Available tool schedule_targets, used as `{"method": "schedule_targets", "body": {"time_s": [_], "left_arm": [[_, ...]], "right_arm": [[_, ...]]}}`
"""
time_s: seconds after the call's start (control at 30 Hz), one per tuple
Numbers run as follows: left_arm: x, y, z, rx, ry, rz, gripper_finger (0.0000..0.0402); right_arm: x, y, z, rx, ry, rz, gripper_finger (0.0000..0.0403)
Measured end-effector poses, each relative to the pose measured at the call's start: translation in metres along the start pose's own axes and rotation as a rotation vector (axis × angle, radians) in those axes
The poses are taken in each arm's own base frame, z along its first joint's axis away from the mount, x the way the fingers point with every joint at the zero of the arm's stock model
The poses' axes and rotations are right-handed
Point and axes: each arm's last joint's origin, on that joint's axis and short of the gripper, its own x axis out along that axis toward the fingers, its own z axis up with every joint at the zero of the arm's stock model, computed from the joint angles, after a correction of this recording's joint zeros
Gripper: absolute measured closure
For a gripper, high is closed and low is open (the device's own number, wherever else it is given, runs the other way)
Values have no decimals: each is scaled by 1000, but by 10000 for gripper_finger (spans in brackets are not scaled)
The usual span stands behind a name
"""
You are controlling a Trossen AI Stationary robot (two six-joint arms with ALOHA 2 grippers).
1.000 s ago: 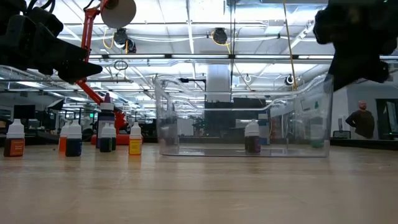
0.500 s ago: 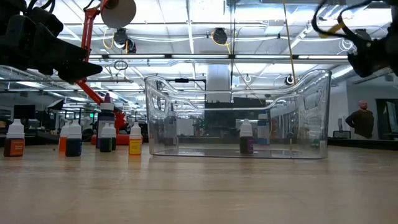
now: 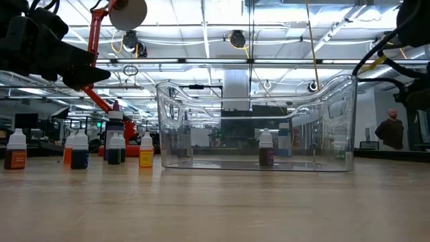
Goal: Pick & Place food coloring
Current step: Put the small orange food coloring bottle into the transparent bin
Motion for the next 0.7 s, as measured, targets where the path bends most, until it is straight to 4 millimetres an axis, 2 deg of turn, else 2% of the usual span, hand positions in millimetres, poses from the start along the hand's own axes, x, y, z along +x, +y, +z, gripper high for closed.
{"method": "schedule_targets", "body": {"time_s": [0.37,0.57,0.7], "left_arm": [[0,0,0,0,0,0,14],[0,0,0,0,0,0,14],[0,0,0,0,0,0,14]], "right_arm": [[5,3,4,52,-96,-5,403],[3,20,2,-61,-169,191,403],[2,23,3,-105,-220,231,403]]}}
